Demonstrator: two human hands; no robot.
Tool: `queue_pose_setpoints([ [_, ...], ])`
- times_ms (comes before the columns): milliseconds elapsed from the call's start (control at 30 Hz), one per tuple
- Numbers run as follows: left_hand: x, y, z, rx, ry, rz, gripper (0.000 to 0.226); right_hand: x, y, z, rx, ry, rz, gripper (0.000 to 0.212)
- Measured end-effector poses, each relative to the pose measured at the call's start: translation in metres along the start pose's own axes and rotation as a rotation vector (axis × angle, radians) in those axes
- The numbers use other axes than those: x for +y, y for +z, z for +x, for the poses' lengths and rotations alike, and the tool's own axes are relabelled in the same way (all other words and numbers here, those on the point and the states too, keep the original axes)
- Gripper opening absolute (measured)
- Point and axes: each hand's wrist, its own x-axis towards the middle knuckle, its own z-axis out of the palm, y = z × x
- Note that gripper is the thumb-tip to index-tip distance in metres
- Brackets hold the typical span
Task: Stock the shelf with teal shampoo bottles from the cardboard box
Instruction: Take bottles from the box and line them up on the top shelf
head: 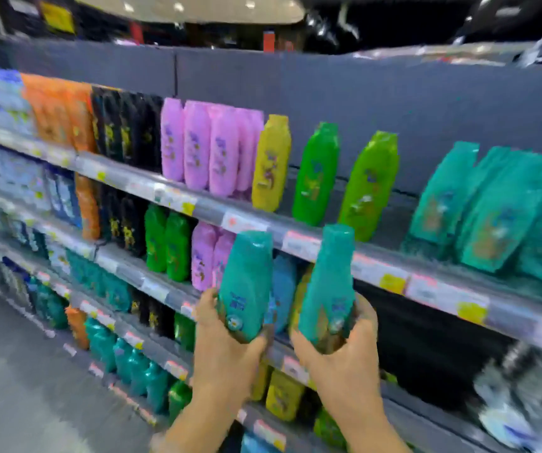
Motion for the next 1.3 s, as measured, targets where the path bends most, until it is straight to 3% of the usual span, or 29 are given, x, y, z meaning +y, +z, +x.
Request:
queue_pose_setpoints([
  [133, 0.087, 0.049, 0.0, -0.141, 0.159, -0.121, 0.072, -0.048, -0.079, 0.032, 0.169, -0.12, -0.061, 0.075],
  [333, 0.139, 0.138, -0.006, -0.34, 0.14, -0.178, 0.071, -0.053, -0.175, 0.069, 0.278, -0.155, -0.084, 0.075],
  [533, 0.161, 0.216, 0.022, -0.278, 0.185, -0.136, 0.066, -0.029, -0.228, 0.121, 0.335, -0.148, -0.121, 0.074],
  [800, 0.165, 0.25, 0.054, -0.169, 0.125, 0.0, 0.076, -0.003, -0.223, 0.146, 0.33, -0.068, -0.031, 0.075],
  [1000, 0.153, 0.265, 0.061, -0.234, 0.079, 0.052, 0.081, 0.002, -0.196, 0.146, 0.363, -0.021, -0.127, 0.083],
  [1133, 0.152, 0.268, 0.067, -0.346, 0.059, 0.118, 0.085, -0.005, -0.196, 0.142, 0.372, 0.007, -0.226, 0.087],
  [1300, 0.153, 0.249, 0.077, -0.697, -0.009, 0.066, 0.068, -0.004, -0.202, 0.133, 0.316, 0.014, -0.412, 0.097],
])
